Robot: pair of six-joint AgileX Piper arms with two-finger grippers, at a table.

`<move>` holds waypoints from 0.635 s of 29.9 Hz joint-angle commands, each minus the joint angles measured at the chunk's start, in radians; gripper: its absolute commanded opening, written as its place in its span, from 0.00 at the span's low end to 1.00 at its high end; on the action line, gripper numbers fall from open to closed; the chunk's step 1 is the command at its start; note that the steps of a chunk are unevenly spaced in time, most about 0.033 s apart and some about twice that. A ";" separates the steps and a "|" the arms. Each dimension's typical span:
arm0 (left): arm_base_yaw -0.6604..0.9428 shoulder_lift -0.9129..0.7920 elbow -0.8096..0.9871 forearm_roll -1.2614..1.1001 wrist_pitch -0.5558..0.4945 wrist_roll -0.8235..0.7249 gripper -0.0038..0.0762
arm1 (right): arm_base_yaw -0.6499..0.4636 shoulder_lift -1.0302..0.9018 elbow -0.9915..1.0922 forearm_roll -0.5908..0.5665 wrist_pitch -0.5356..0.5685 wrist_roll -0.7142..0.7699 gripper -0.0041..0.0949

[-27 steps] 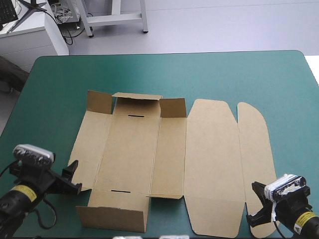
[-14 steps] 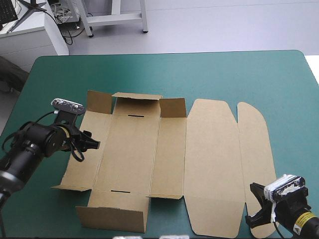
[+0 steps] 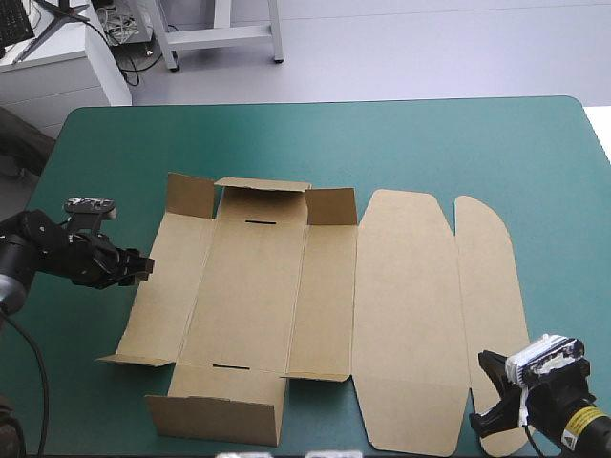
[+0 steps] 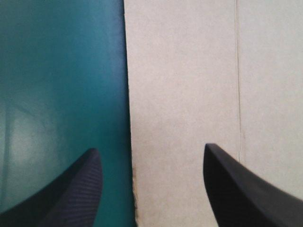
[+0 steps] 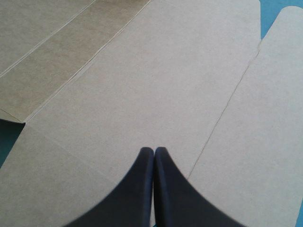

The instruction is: Fold the box

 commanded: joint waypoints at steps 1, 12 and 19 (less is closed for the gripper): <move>0.096 0.017 -0.033 -0.157 0.041 0.148 0.60 | -0.003 0.008 -0.023 -0.005 -0.071 -0.006 0.02; 0.169 0.187 -0.033 -0.330 0.223 0.377 0.60 | -0.003 0.008 -0.023 -0.005 -0.071 -0.006 0.02; 0.169 0.250 -0.033 -0.282 0.207 0.357 0.60 | -0.003 0.008 -0.023 -0.003 -0.071 -0.006 0.02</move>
